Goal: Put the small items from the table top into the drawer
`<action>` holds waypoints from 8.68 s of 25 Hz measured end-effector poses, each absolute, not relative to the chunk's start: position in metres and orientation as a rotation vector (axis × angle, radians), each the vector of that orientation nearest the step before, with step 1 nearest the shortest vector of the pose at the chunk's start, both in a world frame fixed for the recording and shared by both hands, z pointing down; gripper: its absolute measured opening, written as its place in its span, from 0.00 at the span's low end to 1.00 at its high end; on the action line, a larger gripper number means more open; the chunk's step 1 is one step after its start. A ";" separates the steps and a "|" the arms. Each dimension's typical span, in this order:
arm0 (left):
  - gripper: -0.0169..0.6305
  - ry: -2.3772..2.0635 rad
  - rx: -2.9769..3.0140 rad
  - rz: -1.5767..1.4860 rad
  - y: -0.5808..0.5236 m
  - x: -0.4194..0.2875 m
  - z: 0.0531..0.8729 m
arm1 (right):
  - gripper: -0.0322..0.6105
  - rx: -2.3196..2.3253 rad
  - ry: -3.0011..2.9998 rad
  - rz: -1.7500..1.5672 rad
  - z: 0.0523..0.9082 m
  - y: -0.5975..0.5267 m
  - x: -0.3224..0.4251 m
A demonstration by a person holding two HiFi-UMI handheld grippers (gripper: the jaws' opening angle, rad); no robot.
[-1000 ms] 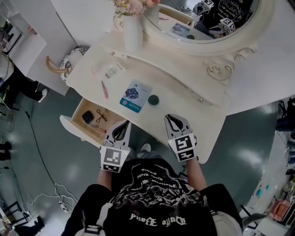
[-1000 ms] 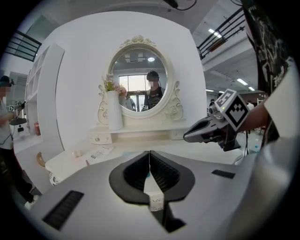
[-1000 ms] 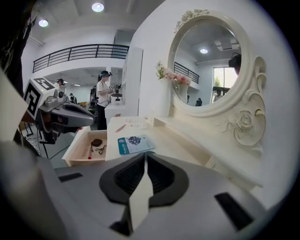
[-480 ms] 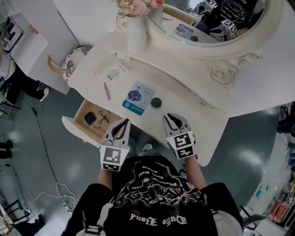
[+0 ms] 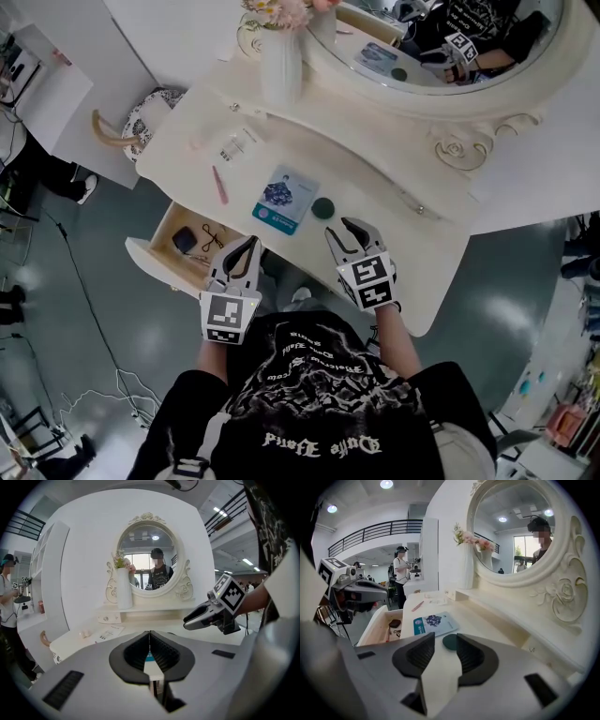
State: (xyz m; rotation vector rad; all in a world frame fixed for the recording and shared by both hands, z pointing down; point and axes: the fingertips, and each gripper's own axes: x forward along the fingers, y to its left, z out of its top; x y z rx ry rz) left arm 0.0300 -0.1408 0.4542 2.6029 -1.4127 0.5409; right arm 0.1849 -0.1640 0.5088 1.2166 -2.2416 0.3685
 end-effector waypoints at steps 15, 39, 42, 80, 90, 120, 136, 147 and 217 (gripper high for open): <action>0.05 -1.449 2.537 0.556 -0.144 0.005 0.465 | 0.30 1.168 -2.161 0.436 0.541 -0.195 0.176; 0.05 -1.571 2.424 0.600 -0.130 -0.027 0.473 | 0.34 1.104 -2.074 0.543 0.583 -0.220 0.174; 0.05 -1.570 2.420 0.606 -0.129 -0.026 0.475 | 0.33 1.102 -2.074 0.552 0.585 -0.221 0.174; 0.05 -1.596 2.418 0.591 -0.111 -0.003 0.471 | 0.12 1.062 -2.172 0.514 0.557 -0.193 0.164; 0.05 -1.693 2.333 0.563 -0.098 -0.036 0.472 | 0.12 0.917 -2.280 0.409 0.536 -0.175 0.109; 0.05 -1.823 2.171 0.528 -0.086 -0.141 0.481 | 0.12 0.514 -2.281 0.280 0.566 -0.129 -0.033; 0.05 -1.766 2.162 0.581 -0.085 -0.167 0.493 | 0.13 0.465 -2.157 0.310 0.625 -0.117 -0.072; 0.05 -1.729 2.174 0.589 -0.095 -0.187 0.498 | 0.13 0.606 -2.009 0.349 0.654 -0.137 -0.076; 0.05 -1.665 2.170 0.580 -0.135 -0.228 0.516 | 0.27 0.707 -1.847 0.535 0.678 -0.151 -0.103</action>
